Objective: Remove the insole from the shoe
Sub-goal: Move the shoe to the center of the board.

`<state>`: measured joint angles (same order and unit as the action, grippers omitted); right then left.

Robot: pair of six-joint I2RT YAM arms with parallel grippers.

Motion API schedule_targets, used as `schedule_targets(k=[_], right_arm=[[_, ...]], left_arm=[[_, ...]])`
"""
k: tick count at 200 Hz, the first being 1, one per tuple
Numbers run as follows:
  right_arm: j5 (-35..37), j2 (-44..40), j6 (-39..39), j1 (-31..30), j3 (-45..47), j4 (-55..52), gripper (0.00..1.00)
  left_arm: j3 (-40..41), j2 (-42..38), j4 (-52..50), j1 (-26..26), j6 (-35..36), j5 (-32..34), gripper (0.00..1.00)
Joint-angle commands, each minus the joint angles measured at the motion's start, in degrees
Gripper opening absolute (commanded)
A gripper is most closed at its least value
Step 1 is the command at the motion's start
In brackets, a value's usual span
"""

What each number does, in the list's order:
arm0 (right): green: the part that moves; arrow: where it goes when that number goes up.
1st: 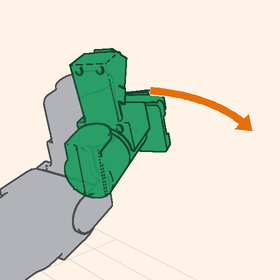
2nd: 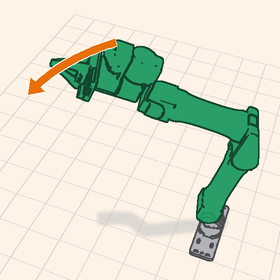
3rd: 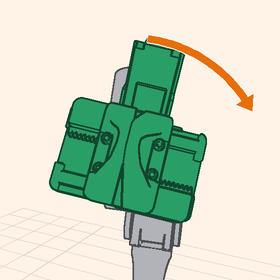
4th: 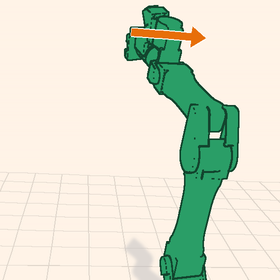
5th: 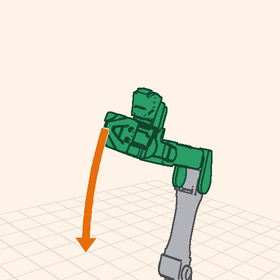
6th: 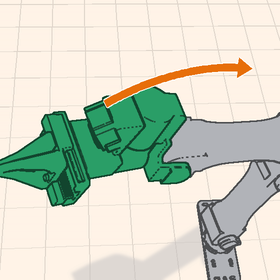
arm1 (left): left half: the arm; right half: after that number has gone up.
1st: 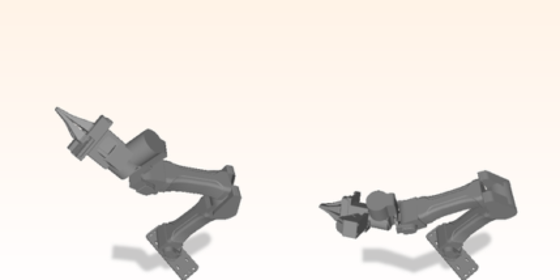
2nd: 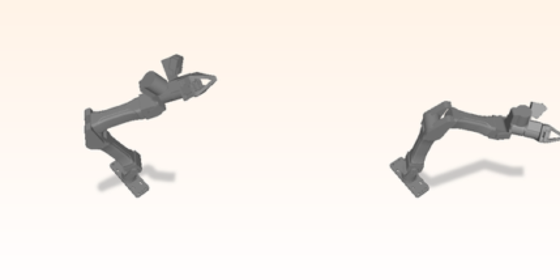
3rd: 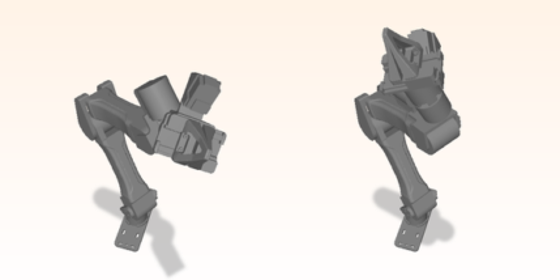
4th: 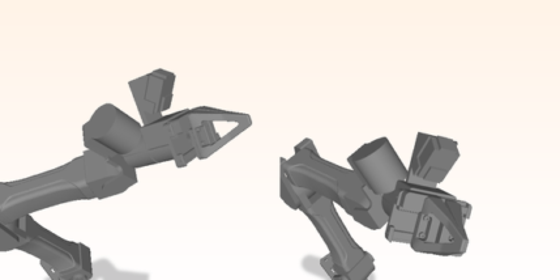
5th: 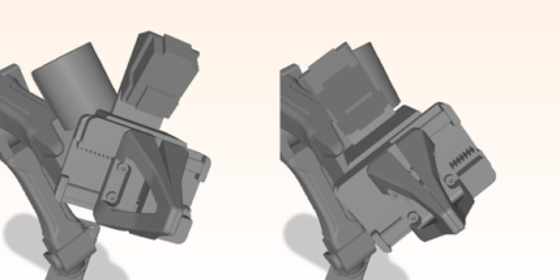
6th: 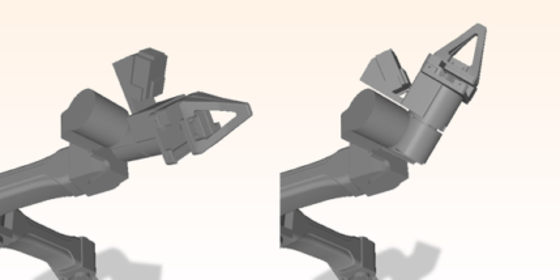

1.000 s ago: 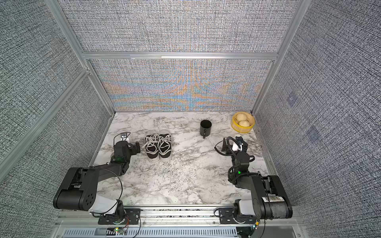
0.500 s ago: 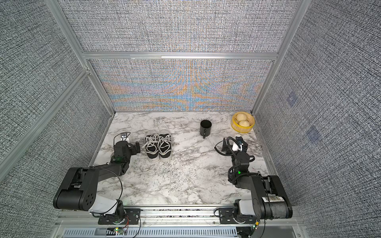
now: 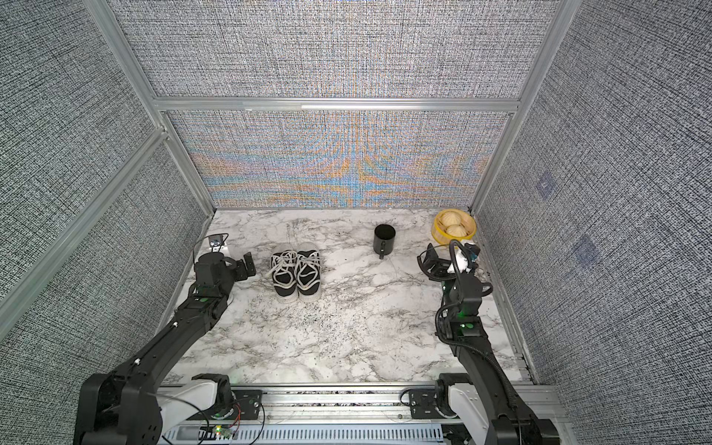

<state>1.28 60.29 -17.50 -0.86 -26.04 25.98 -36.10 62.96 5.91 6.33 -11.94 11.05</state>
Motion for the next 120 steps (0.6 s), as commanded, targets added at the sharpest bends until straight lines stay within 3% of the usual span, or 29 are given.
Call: schedule_targets(k=[1, 29, 66, 120], right_arm=[[-8.86, 1.83, -8.95, -1.41, -4.28, -20.08, 0.94], [-5.06, 4.93, -11.33, -13.93, -9.96, -26.47, 0.9], [-3.83, 12.16, -14.6, -27.42, -15.8, -26.88, 0.81], [-4.1, 28.84, -14.2, -41.21, -28.06, -25.82, 0.75]], left_arm=[[-2.36, -2.15, -12.52, -0.05, -6.68, -5.25, 1.0], [-4.63, -3.21, -19.27, 0.08, -11.82, -12.88, 0.97], [-5.47, -2.89, -24.55, 0.19, -17.65, -19.63, 0.9], [-5.73, -2.13, -25.75, 0.76, -20.23, -25.04, 0.85]])
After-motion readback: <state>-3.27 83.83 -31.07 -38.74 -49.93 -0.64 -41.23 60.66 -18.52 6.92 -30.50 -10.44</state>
